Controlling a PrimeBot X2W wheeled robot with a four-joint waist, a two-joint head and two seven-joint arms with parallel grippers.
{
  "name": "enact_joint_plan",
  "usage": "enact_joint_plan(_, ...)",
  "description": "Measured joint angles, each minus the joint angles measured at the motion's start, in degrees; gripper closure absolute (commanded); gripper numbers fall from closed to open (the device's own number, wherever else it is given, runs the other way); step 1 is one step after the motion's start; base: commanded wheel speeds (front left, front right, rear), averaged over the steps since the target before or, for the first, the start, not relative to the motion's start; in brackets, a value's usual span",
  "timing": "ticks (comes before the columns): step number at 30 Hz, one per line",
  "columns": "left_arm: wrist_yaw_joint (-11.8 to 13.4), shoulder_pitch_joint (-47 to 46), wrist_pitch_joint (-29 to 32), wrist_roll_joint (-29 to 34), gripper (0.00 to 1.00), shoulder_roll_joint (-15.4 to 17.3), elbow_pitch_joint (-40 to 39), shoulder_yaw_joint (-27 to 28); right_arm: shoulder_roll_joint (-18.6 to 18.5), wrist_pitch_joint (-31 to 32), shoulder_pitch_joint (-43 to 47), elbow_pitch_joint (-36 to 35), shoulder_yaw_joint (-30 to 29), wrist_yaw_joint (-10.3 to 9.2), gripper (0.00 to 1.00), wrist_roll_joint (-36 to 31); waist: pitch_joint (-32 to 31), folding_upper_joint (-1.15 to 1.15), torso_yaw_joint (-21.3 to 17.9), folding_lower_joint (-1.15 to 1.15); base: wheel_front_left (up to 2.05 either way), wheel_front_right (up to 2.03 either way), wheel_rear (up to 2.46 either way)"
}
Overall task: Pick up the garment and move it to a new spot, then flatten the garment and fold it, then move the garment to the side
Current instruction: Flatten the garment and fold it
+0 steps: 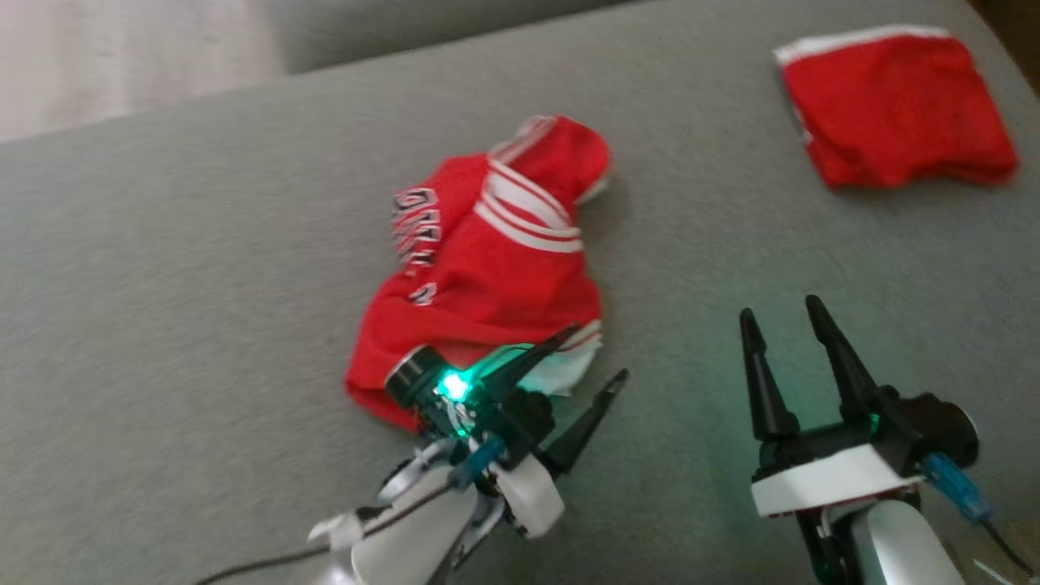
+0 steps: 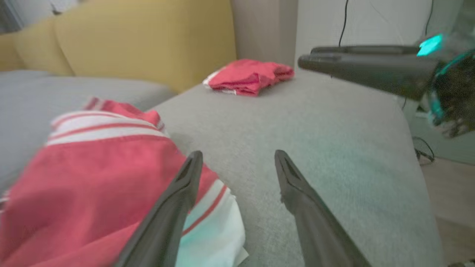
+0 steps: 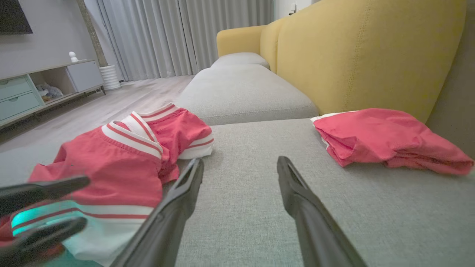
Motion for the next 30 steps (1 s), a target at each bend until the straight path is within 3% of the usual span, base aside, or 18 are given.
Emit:
enact_joint_plan(7, 7.6, -5.8, 5.8, -0.5, 0.0, 0.0, 12.0, -2.1, 0.0, 0.0, -2.0, 0.0, 0.9, 0.0, 0.0, 1.4, 3.6, 0.0, -5.8, 0.0, 0.0, 0.0, 0.0)
enact_joint_plan(10, 9.1, -8.2, 5.8, -1.6, 0.04, -0.6, 14.7, -2.2, 0.0, 0.0, -2.2, 0.0, 1.1, 0.0, 0.0, 1.7, 5.1, 0.0, -7.8, -0.01, 0.0, 0.0, 0.0)
enact_joint_plan(11, 9.0, -8.7, 5.7, -2.4, 0.7, -0.7, 15.1, -2.2, 0.0, 0.0, -2.2, 0.0, 1.1, 0.0, 0.0, 2.0, 5.4, 0.0, -8.3, -0.01, 0.0, 0.0, 0.0)
enact_joint_plan(12, 8.6, -9.1, 5.1, -3.2, 1.0, -0.8, 15.3, -2.4, 0.0, 0.0, -2.2, 0.0, 1.1, 0.0, 0.0, 2.0, 5.7, 0.0, -8.7, -0.01, 0.0, 0.0, 0.0)
enact_joint_plan(17, 6.3, -9.3, 1.3, -7.9, 1.0, -0.1, 14.5, -3.7, 0.0, 0.0, -2.2, 0.5, 1.1, 0.0, 0.0, 2.0, 4.8, 0.0, -9.0, -0.01, 0.0, 0.0, 0.0)
enact_joint_plan(22, 5.0, -12.0, -0.8, -13.0, 1.0, -0.1, 6.7, -6.3, 0.0, 0.0, -2.0, 0.6, 1.5, 0.0, 0.0, 2.5, 2.3, 0.0, -8.4, -0.01, 0.0, 0.0, 0.0)
enact_joint_plan(27, 4.7, -25.3, -1.7, -18.4, 1.0, -0.2, -0.1, -4.8, 0.0, 0.0, -1.6, 0.9, 1.7, 0.0, 0.0, 2.5, -0.3, 0.0, -7.5, -0.01, 0.0, 0.0, 0.0)
enact_joint_plan(30, 6.0, -35.2, -2.3, -18.8, 1.0, -0.6, -0.8, -1.6, 0.0, 0.0, -0.3, 0.9, 1.6, 0.0, 0.0, 2.5, -1.4, 0.0, -6.6, -0.02, 0.0, 0.0, 0.0)
